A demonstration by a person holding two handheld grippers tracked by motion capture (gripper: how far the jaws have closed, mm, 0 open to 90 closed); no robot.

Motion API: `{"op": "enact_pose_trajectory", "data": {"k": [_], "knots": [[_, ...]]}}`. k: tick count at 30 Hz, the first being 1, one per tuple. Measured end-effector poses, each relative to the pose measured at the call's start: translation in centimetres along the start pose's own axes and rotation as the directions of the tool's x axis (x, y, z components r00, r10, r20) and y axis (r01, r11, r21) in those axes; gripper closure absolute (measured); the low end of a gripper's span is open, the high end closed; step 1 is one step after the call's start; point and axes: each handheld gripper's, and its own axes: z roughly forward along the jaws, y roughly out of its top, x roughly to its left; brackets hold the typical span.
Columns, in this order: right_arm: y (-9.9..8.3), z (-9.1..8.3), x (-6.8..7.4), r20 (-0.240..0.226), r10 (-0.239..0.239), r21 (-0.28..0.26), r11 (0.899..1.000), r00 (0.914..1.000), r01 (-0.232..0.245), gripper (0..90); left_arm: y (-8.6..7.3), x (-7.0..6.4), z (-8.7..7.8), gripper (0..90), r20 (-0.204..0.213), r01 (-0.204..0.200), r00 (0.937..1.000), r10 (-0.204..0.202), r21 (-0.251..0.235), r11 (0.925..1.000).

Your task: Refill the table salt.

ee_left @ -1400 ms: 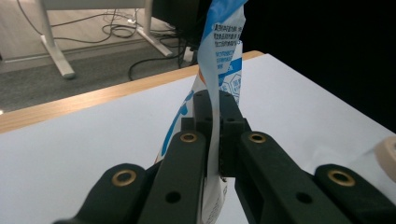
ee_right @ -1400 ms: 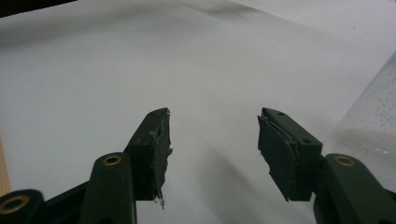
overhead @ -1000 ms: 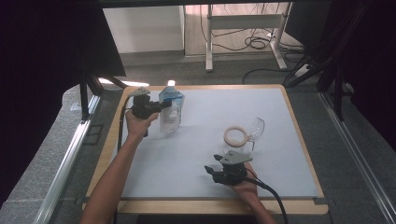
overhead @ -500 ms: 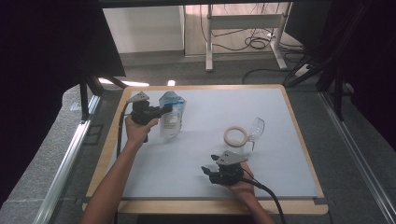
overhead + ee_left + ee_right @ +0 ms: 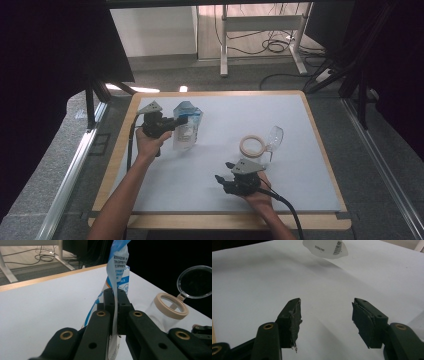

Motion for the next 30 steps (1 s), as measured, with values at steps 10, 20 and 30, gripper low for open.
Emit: {"op": "enact_pose_trajectory", "data": {"k": [10,20,30], "knots": [[0.3,0.5,0.1,0.008,0.014,-0.006,1.000,0.9999,-0.014,40.5,0.1,-1.2,-0.1,89.9,0.034,-0.008,0.9994,0.009,-0.012,0.9999],[1.2,1.4,0.4,0.007,0.006,-0.010,1.000,1.0000,-0.006,40.5,-0.2,-1.6,0.1,89.9,0.043,-0.002,0.9991,0.002,-0.003,1.0000],[1.6,2.5,0.6,-0.002,0.018,-0.003,1.000,0.9998,-0.018,39.0,0.0,-2.3,0.0,89.9,0.057,0.004,0.9984,-0.004,-0.013,0.9999]]}}
